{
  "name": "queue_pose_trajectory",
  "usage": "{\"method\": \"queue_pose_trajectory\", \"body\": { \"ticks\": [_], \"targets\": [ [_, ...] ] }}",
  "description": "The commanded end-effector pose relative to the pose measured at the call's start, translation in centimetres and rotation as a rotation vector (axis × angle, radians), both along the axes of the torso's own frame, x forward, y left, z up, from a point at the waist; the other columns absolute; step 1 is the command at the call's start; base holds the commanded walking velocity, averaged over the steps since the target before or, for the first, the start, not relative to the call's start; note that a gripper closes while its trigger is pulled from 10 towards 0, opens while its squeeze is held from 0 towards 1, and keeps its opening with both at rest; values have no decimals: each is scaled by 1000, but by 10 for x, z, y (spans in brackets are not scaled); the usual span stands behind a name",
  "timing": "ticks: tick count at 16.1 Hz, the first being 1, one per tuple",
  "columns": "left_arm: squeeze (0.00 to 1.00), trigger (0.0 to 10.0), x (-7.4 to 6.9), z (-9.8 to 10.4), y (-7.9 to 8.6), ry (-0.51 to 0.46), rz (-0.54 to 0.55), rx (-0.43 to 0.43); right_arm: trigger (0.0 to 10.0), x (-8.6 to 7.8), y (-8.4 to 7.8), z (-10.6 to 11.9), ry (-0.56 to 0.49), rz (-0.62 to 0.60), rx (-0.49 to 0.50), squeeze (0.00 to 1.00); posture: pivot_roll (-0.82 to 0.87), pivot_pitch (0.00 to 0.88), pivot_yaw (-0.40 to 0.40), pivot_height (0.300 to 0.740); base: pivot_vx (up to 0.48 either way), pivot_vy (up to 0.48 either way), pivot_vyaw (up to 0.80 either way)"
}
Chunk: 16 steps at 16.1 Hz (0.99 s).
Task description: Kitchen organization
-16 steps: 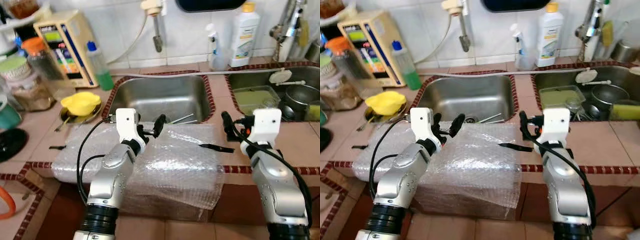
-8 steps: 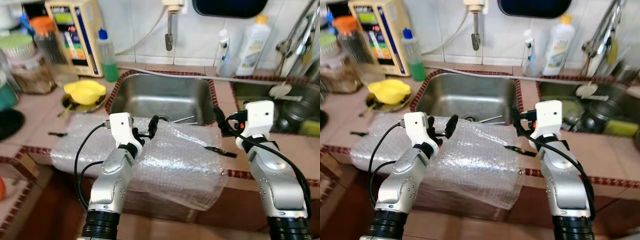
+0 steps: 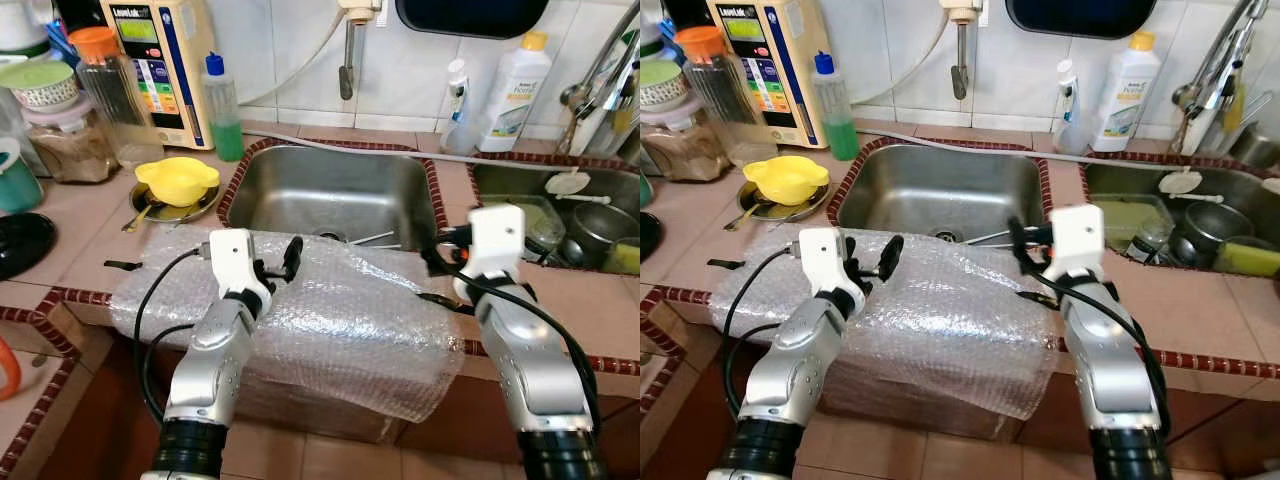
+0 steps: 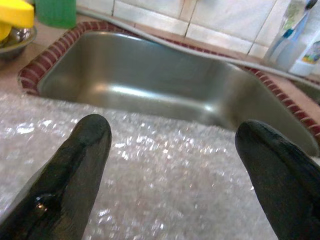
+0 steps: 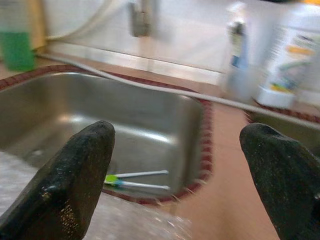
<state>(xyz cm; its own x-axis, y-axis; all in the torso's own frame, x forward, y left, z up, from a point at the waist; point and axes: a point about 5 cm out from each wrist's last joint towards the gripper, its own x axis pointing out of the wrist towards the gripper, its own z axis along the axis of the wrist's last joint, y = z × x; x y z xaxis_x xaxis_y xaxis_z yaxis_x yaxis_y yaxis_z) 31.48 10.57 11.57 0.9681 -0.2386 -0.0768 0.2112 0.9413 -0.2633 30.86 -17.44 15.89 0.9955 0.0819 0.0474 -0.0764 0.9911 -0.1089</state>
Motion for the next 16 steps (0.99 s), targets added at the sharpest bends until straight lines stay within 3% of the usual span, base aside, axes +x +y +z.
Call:
{"method": "queue_pose_trajectory", "body": {
  "ticks": [1, 3, 5, 8, 16],
  "targets": [
    [0, 10000, 1, 4, 1, -12, 13, 4, 10000, -2, -6, 4, -25, -33, -16, 0, -78, 0, 73, 740, 0, 0, 0],
    [0, 10000, 0, 10, -2, -42, -21, 28, 10000, -2, -7, 11, -61, -13, -63, 0, -87, 0, 102, 740, 0, 0, 0],
    [0, 10000, 1, 22, -3, -89, -44, 62, 10000, -3, -11, 20, -87, -49, -31, 0, -89, 0, 109, 740, 0, 0, 0],
    [0, 10000, 8, 34, 8, -115, 11, 85, 10000, -7, -9, 10, -65, -112, 26, 0, -82, 0, 111, 740, 0, 0, -450],
    [0, 10000, 10, 36, 2, -74, -25, 57, 10000, -8, 0, 18, -109, -115, 62, 0, -96, 0, 139, 740, 0, 0, -69]
  ]
}}
